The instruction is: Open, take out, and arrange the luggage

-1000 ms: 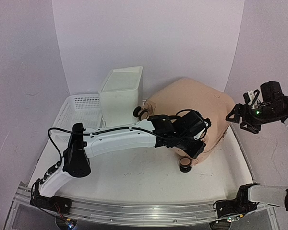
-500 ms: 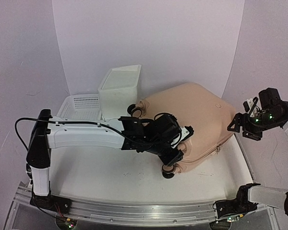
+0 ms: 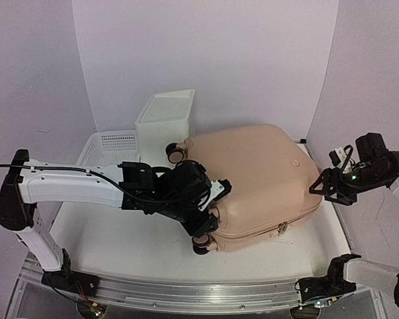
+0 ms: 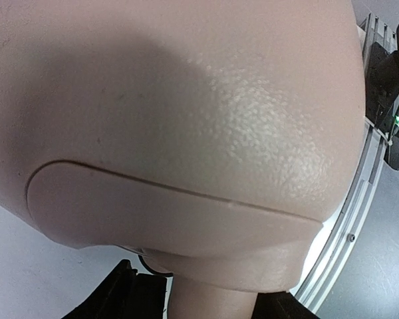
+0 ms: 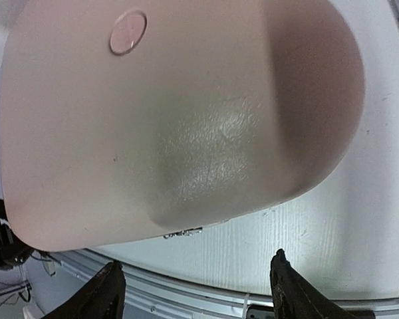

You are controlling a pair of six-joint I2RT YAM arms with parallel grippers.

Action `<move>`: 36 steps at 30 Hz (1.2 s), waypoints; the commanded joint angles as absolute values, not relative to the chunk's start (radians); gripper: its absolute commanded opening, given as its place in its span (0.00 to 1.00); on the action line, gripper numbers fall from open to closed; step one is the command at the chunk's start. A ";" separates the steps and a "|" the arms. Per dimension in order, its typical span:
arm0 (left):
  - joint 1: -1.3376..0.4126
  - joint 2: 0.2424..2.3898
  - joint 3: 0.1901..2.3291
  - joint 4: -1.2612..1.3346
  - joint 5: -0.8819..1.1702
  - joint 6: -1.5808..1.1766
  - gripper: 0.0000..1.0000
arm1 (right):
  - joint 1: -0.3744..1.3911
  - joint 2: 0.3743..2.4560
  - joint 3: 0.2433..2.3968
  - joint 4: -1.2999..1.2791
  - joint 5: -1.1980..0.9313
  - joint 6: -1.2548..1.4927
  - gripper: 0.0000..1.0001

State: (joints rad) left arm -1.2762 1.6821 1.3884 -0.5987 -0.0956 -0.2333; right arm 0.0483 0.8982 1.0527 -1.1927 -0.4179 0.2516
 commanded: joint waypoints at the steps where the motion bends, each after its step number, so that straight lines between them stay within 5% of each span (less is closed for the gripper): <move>1: -1.192 1.593 1.383 -0.669 -0.281 -0.394 0.10 | 0.194 0.838 0.996 -1.184 -0.460 0.328 0.73; 11: -1.174 1.608 1.421 -0.669 -0.307 -0.418 0.07 | 0.612 0.757 0.715 -0.893 -0.116 0.641 0.62; 22: -1.174 1.588 1.407 -0.663 -0.300 -0.435 0.07 | 0.676 0.643 0.359 -0.355 0.088 0.571 0.38; 26: -1.172 1.579 1.402 -0.658 -0.311 -0.431 0.07 | 0.676 0.584 0.342 -0.367 0.134 0.559 0.42; 36: -1.163 1.785 1.582 -0.607 -0.103 -0.384 0.06 | 0.675 0.718 0.751 -0.748 0.416 0.564 0.75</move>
State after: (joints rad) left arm -1.2362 1.7008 1.4292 -0.6617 -0.0372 -0.2661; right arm 0.6750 0.6491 0.5663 -0.6575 0.2779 0.5907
